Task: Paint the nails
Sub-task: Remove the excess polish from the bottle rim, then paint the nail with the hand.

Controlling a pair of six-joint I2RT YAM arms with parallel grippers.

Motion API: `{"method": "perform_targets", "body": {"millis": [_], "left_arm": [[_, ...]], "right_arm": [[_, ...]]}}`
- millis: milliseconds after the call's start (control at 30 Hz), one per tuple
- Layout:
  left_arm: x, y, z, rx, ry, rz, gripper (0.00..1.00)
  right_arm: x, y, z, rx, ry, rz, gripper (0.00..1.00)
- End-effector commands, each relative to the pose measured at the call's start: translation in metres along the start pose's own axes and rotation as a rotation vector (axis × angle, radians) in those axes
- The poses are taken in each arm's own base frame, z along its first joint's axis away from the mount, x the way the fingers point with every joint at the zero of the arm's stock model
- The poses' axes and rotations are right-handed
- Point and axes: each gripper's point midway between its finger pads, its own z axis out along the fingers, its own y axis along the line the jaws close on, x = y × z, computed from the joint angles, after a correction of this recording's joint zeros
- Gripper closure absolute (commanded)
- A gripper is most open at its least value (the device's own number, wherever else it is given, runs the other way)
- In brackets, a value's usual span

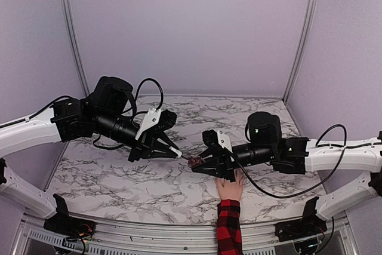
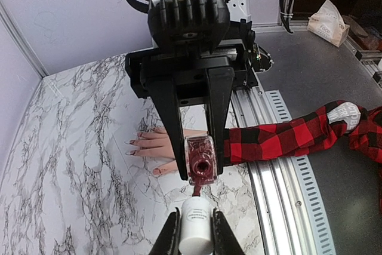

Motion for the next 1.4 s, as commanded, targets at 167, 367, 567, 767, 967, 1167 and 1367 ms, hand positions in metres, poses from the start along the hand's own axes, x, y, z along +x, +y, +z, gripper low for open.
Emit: {"method": "perform_targets", "body": {"millis": [167, 367, 567, 767, 967, 1167, 1367], "left_arm": [[0.001, 0.01, -0.007, -0.052, 0.002, -0.007, 1.0], [0.01, 0.024, 0.008, -0.082, 0.028, -0.059, 1.0], [0.025, 0.042, 0.042, -0.104, 0.067, -0.095, 1.0], [0.033, 0.06, 0.076, -0.116, 0.05, -0.128, 1.0], [0.041, 0.074, 0.1, -0.144, -0.049, -0.18, 1.0], [0.053, 0.084, 0.113, -0.164, -0.104, -0.239, 1.0], [0.082, 0.085, 0.132, -0.16, -0.089, -0.294, 1.0]], "right_arm": [[-0.011, -0.016, -0.015, 0.098, -0.045, 0.021, 1.0], [-0.001, -0.061, -0.057, 0.264, -0.119, 0.165, 1.0], [0.027, -0.102, -0.089, 0.441, -0.111, 0.312, 1.0], [0.042, -0.122, -0.109, 0.535, -0.114, 0.357, 1.0], [0.054, -0.13, -0.113, 0.558, -0.083, 0.39, 1.0], [0.057, -0.134, -0.115, 0.583, -0.067, 0.401, 1.0], [0.057, -0.136, -0.115, 0.589, -0.043, 0.409, 1.0]]}}
